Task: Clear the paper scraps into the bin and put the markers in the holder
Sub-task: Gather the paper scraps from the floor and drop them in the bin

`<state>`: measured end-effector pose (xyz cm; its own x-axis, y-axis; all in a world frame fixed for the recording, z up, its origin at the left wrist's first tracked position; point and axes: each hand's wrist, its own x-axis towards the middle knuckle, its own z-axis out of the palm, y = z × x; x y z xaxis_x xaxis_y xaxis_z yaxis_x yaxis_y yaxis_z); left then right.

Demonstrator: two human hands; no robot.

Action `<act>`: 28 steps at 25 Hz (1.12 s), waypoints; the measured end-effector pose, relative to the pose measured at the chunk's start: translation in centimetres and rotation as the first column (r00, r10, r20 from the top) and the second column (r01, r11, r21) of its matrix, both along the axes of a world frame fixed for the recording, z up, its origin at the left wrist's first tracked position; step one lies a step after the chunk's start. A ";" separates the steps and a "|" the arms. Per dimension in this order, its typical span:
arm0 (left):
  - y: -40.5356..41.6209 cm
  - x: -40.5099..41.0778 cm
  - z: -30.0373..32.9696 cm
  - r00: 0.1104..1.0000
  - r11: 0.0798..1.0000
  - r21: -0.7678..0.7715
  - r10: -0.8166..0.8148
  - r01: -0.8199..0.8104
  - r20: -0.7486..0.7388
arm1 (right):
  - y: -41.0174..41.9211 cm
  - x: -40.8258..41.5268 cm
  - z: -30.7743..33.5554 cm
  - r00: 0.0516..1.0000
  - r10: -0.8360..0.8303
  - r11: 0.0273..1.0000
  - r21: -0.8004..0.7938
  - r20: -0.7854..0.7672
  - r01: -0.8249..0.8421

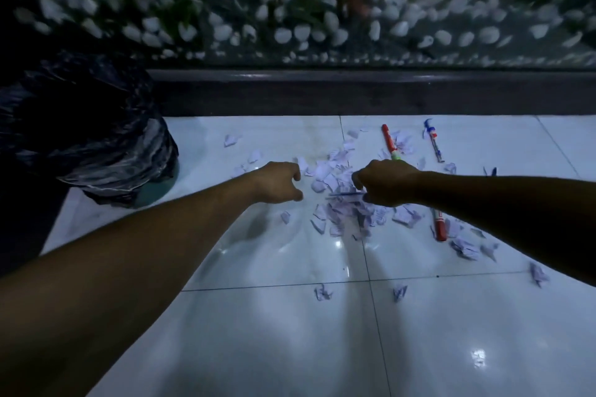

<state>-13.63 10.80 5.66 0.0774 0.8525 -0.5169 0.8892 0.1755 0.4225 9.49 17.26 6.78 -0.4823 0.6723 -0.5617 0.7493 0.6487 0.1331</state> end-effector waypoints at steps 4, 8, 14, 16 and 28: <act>1.4 1.4 -3.3 0.999 0.999 0.022 0.043 -0.043 -0.006 | 1.6 0.9 -3.5 0.989 0.141 0.987 0.078 -0.032 -0.139; 2.7 1.8 -5.3 0.996 0.992 0.086 0.089 -0.089 0.004 | 2.8 1.2 -6.2 0.964 0.248 0.965 0.108 -0.094 -0.238; 4.2 1.7 -7.3 0.988 0.959 0.236 0.153 -0.155 0.028 | 6.3 1.8 -4.9 0.933 0.063 0.989 0.149 -0.353 -0.010; 4.8 1.7 -7.5 0.985 0.954 0.247 0.167 -0.169 0.027 | 8.1 2.8 -4.2 0.919 -0.038 0.968 0.214 -0.393 0.131; 6.2 2.7 -7.9 0.997 0.997 0.011 0.073 -0.073 0.039 | 8.7 1.8 -6.3 0.880 -0.247 0.965 -0.019 -0.406 0.262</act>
<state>-10.95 16.97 -2.25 0.0343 0.8630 -0.5041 0.8573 0.2338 0.4587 11.31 25.96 0.50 -0.4710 0.8180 -0.3302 0.8819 0.4292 -0.1948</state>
